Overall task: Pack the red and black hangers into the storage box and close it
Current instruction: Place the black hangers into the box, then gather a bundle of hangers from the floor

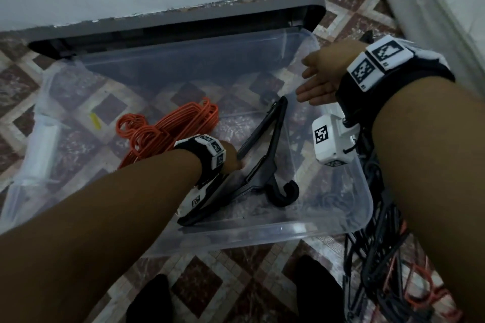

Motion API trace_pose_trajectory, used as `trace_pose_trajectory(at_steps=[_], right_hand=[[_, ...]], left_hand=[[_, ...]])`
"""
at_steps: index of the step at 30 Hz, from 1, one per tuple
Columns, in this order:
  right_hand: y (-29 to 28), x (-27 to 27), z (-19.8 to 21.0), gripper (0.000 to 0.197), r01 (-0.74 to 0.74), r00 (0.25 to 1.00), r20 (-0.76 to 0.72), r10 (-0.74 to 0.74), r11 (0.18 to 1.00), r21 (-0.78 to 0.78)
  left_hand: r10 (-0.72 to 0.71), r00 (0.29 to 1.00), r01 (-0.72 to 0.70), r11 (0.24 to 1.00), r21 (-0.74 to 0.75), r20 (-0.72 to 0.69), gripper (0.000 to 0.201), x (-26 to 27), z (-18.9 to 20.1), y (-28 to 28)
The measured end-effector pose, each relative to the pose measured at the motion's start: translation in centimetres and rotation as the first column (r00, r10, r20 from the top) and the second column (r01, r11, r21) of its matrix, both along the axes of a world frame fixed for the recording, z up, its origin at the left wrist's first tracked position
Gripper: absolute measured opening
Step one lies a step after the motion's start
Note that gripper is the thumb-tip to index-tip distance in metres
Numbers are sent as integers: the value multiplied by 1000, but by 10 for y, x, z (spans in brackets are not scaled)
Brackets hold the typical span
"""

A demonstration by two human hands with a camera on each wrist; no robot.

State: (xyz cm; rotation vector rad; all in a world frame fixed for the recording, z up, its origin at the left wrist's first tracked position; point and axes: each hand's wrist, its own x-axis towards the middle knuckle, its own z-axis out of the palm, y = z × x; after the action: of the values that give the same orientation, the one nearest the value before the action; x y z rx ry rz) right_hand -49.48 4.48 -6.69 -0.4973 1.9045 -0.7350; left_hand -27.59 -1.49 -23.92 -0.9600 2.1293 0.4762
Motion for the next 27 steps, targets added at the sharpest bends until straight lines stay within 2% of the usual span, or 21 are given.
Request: trace_pose_trajectory(at_steps=[3, 6, 10, 13, 17, 20, 22, 24, 27], right_hand=[[0, 0, -1, 42, -4, 1000, 6, 4, 1000, 0], [0, -1, -1, 44, -10, 1000, 14, 10, 1000, 1], [1, -1, 1, 36, -1, 1000, 0, 1, 1000, -10], [2, 0, 0, 34, 3, 1000, -18, -4, 1000, -26], [5, -2, -3, 31, 7, 1000, -23, -9, 998, -57], [4, -3, -5, 32, 1, 1000, -7, -2, 999, -49], [1, -4, -6, 34, -6, 1000, -4, 6, 999, -34], [-1, -5, -7, 39, -26, 1000, 13, 26, 1000, -14], [-2, -4, -3, 48, -68, 997, 41, 67, 998, 13]], left_hand=[[8, 1000, -8, 999, 51, 2, 50, 3, 0, 3], [28, 999, -29, 998, 54, 23, 55, 4, 2, 3], [87, 996, -88, 995, 47, 28, 67, 8, 5, 5], [67, 995, -72, 995, 73, 75, 64, 12, 5, 10], [83, 994, -84, 996, 17, 68, 77, 13, 3, 6], [25, 992, -35, 997, 76, 127, 62, 13, -2, 7], [38, 991, -53, 992, 116, 128, 50, 13, -4, 8], [68, 988, -84, 990, 114, 135, 61, 13, -3, 5], [56, 990, -60, 998, 31, 129, 92, 18, 6, 2]])
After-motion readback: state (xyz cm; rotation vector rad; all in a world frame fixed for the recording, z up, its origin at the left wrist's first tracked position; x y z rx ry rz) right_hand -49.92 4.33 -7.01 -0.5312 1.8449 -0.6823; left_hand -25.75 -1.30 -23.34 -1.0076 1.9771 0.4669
